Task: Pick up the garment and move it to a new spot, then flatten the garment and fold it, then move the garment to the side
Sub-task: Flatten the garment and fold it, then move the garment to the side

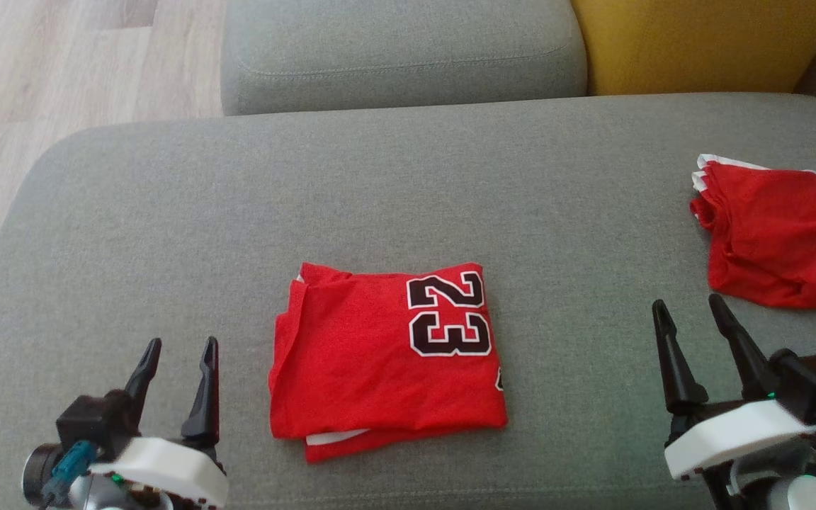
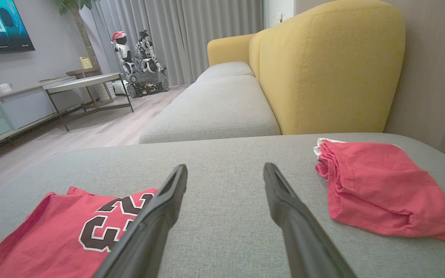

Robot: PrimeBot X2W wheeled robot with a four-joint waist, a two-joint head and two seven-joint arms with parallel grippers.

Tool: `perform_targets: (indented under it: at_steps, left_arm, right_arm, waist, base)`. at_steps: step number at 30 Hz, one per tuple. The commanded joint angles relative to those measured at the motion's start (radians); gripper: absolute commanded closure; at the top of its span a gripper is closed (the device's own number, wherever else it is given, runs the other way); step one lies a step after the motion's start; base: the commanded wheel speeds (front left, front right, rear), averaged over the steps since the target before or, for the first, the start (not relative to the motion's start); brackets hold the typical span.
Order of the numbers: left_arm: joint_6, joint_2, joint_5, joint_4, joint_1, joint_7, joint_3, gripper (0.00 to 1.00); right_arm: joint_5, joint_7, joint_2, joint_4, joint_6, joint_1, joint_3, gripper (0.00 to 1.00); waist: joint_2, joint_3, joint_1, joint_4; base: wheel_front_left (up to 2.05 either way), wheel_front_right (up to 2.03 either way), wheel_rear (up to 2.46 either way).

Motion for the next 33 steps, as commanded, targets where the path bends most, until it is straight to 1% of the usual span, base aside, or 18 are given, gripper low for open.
perform_targets:
  at_steps: [1,16,33]
  left_arm:
    - [0.010,0.024,-0.004,-0.041,-0.035,0.000,0.037,0.00]
    - [0.033,0.036,0.004,-0.070,-0.026,0.007,0.030,0.00]
    - [0.043,0.046,0.006,-0.080,-0.036,0.002,0.022,0.00]
  right_arm:
    - [-0.011,0.003,-0.006,-0.041,-0.001,-0.024,0.018,0.00]
    - [-0.014,0.012,-0.004,-0.045,-0.001,-0.019,0.010,0.00]
    - [-0.011,0.020,-0.012,-0.031,-0.001,-0.022,0.005,0.00]
  waist:
    - [-0.0001,-0.002,0.0000,0.000]
    - [-0.0001,-0.007,0.0000,0.002]
    - [-0.0001,0.004,0.0000,0.014]
  base:
    - [0.00,0.00,0.00]
    - [0.00,0.00,0.00]
    - [0.00,0.00,0.00]
